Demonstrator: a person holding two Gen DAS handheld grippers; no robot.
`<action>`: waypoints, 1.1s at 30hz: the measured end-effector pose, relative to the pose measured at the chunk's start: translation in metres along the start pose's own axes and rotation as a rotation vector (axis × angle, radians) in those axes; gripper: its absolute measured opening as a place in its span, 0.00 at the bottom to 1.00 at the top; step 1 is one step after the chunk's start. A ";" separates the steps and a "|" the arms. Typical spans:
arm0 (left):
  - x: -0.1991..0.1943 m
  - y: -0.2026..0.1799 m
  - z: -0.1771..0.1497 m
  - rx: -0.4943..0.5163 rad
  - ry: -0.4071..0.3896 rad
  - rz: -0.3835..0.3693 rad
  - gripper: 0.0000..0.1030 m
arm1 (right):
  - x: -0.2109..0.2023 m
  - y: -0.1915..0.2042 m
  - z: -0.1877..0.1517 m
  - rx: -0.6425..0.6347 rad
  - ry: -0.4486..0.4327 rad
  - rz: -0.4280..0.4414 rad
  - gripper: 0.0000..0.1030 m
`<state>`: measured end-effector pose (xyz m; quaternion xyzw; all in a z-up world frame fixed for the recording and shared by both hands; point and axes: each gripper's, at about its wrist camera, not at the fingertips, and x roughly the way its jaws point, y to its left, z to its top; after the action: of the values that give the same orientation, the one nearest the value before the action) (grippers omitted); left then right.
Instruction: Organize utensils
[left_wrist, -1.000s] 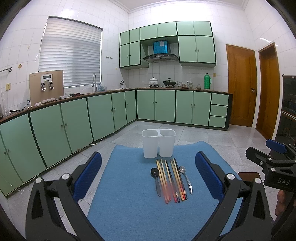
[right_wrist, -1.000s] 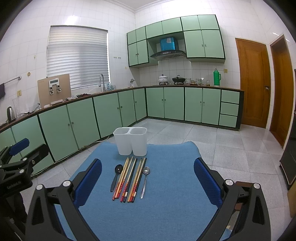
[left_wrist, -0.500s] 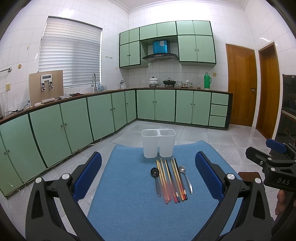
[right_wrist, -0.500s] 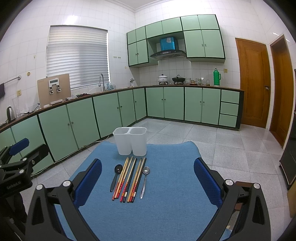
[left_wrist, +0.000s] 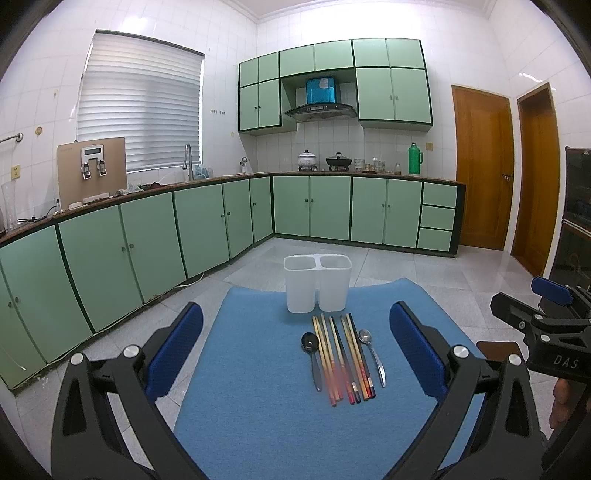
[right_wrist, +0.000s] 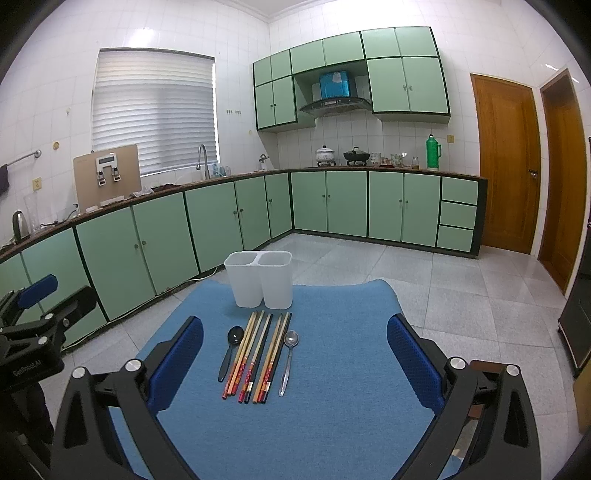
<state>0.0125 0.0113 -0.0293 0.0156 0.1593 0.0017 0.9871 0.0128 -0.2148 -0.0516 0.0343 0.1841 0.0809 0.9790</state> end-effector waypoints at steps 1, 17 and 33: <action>0.002 0.000 0.000 0.000 0.002 0.000 0.95 | 0.001 0.000 -0.001 0.001 0.002 -0.001 0.94; 0.064 0.011 -0.002 0.006 0.089 0.032 0.95 | 0.064 0.000 0.002 -0.017 0.122 -0.037 0.94; 0.221 0.054 -0.053 -0.029 0.399 0.094 0.95 | 0.257 -0.007 -0.033 0.014 0.467 -0.004 0.72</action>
<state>0.2056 0.0686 -0.1476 0.0082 0.3510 0.0529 0.9349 0.2377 -0.1761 -0.1740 0.0211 0.4064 0.0835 0.9097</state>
